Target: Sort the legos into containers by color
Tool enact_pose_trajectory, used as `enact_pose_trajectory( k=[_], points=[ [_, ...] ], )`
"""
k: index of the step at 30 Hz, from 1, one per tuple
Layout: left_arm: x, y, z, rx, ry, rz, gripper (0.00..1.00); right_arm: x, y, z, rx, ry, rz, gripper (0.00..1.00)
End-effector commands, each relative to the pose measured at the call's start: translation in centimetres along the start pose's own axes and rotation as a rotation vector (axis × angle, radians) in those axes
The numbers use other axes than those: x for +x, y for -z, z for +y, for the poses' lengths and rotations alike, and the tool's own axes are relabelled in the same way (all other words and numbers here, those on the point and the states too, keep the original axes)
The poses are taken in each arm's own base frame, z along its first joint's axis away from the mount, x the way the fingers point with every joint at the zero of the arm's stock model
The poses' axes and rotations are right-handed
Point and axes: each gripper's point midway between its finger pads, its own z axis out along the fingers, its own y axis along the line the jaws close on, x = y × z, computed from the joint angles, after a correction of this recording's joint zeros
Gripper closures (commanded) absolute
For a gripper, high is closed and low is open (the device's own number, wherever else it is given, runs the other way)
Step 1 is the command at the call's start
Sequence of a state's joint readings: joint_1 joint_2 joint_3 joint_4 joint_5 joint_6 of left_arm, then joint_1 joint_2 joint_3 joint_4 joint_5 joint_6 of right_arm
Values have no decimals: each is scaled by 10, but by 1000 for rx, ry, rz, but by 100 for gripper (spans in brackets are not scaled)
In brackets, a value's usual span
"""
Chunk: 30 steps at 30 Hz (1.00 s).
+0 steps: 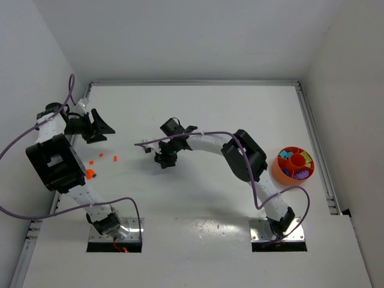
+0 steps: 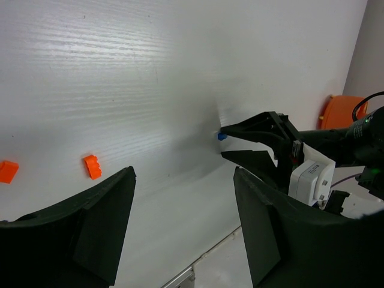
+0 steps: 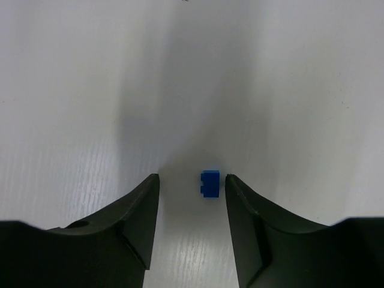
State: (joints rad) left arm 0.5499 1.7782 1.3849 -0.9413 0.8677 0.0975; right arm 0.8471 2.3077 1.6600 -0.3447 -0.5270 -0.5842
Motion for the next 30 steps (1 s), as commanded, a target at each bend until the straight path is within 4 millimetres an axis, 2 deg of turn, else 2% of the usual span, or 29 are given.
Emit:
enact_pose_trajectory(
  k=[1,6,8,9,12,13,14,16,17,18,19,20,23,24,25,26,27,28,29,30],
  points=[
    [-10,6,-3,19,-34,-29,28,-13,-2,-8,3,40,-33,54],
    [-9,4,-1,20,-27,-24,28,-13,-1,-7,-3,34,-26,69],
    [-8,2,1,21,-19,-18,28,-6,-3,-3,-13,24,-15,73],
    [-8,2,1,21,-19,-18,28,-10,0,-4,-8,29,-20,75],
    [-8,2,0,30,-29,-20,27,-6,-1,-1,-14,23,-14,88],
    [-6,2,-4,48,-27,-15,25,0,-2,4,-27,11,1,93],
    [-7,4,-7,64,-44,-15,23,-3,2,1,-10,18,2,95],
    [-8,8,-15,92,-101,-22,7,5,8,1,-2,4,17,98],
    [-8,9,-26,97,-139,-21,0,1,20,-3,22,-4,12,98],
    [-12,11,-31,97,-188,-30,0,5,26,-1,25,-14,16,100],
    [-14,13,-46,103,-248,-37,0,-1,44,-6,64,-18,17,100],
    [-13,13,-50,90,-282,-33,0,3,51,2,61,-28,35,100],
    [-16,14,-68,38,-391,-31,0,5,84,2,101,-83,53,100],
    [-19,13,-85,21,-459,-42,0,16,96,10,91,-139,79,100],
    [-24,12,-87,-25,-484,-55,0,9,117,10,130,-143,78,100],
    [-26,11,-93,-41,-510,-66,0,9,129,15,135,-160,80,100],
    [-28,11,-101,-54,-537,-81,0,18,139,22,134,-196,94,100],
    [-36,11,-118,-77,-597,-121,0,13,164,26,174,-195,101,100],
    [-38,10,-126,-91,-637,-136,0,21,173,34,179,-224,117,100],
    [-32,0,-144,-83,-687,-125,0,34,187,38,202,-264,159,100]
  ],
)
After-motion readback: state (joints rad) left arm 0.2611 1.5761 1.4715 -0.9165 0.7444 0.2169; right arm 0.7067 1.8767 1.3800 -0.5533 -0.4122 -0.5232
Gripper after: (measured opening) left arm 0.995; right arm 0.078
